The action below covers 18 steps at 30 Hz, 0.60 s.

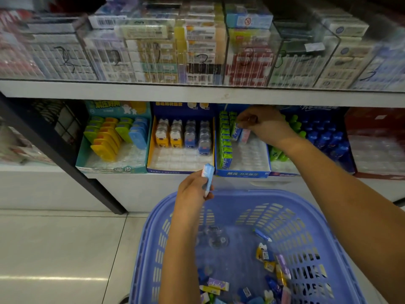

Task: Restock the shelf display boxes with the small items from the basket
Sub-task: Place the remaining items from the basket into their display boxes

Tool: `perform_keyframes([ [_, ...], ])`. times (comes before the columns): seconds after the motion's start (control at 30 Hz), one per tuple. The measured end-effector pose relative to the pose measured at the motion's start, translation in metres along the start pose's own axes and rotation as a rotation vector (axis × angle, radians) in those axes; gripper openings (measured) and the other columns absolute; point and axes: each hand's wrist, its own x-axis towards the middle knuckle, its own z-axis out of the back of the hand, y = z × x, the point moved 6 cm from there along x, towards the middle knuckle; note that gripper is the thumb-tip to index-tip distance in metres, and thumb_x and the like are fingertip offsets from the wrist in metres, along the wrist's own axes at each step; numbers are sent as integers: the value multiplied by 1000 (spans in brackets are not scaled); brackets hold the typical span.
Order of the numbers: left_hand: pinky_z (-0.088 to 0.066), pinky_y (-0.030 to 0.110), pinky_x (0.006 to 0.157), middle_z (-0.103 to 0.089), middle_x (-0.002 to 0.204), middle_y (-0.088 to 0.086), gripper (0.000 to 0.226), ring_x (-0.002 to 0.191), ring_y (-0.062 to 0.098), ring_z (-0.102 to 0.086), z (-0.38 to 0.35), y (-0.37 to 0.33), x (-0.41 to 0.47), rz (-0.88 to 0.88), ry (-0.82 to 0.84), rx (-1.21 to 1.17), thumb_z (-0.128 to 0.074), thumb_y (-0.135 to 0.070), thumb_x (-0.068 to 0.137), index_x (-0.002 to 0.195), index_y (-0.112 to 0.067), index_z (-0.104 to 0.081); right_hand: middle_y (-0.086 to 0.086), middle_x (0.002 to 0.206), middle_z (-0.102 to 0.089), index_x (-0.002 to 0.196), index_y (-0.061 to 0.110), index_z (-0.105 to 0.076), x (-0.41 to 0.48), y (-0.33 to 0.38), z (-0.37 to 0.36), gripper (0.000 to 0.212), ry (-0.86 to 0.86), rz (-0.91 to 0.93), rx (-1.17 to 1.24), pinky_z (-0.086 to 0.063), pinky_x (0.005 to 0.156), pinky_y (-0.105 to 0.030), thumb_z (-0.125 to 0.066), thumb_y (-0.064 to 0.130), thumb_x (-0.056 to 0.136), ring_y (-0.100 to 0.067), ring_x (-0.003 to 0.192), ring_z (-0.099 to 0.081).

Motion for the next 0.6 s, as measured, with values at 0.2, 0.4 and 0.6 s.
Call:
perform_keyframes([
  [0.2,-56,24,75,-70,88,-3,24,82,12,-67,-6,-5,-7,-164,120,43,-54,-3,93,105,-19,-68,2,96,-63,97,12,-74,4,11,-4,18,27,58,-134,-36,69,-7,-72,21,81,-10,89,-55],
  [0.4,-54,23,79,-74,97,-2,30,95,17,-70,-8,-13,-16,-221,149,15,-63,-4,87,99,-31,-68,-10,117,-58,106,8,-70,-3,16,-11,25,-17,168,-459,-29,82,-23,-59,25,91,-27,112,-48],
  [0.6,-55,28,82,-74,98,1,29,96,20,-70,-12,-20,-25,-256,143,-72,-65,-1,85,99,-26,-69,-2,105,-63,114,18,-68,-42,22,5,28,-185,123,-121,-41,87,-25,-63,28,89,-14,103,-55],
])
